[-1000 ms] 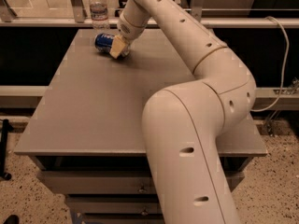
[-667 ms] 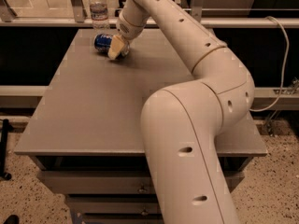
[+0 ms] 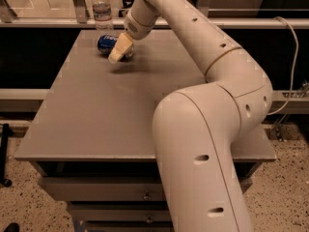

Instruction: Move pepsi can near water bottle

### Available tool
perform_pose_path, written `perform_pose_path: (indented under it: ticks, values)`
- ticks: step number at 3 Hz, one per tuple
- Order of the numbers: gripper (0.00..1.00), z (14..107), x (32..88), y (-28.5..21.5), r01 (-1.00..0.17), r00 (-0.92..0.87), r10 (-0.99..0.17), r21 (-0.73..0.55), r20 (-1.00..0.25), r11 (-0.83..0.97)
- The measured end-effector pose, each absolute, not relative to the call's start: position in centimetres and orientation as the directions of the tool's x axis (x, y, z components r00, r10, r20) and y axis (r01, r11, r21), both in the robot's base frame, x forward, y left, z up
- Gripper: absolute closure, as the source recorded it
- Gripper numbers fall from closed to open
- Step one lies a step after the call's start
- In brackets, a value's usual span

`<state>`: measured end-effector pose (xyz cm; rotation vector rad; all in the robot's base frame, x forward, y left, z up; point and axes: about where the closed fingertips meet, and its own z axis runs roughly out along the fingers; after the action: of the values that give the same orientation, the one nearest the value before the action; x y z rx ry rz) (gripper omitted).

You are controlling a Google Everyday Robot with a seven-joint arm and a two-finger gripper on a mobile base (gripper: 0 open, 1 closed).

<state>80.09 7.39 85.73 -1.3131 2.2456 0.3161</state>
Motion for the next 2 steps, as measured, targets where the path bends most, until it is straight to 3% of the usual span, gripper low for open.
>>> perform_pose_path:
  ticks: [1, 2]
  values:
    - [0.00, 87.5, 78.9, 4.9, -0.855, -0.388, -0.704, -0.052, -0.595, 0.516]
    - [0.00, 92.1, 74.4, 0.9, -0.853, -0.304, -0.588, -0.061, -0.749, 0.518]
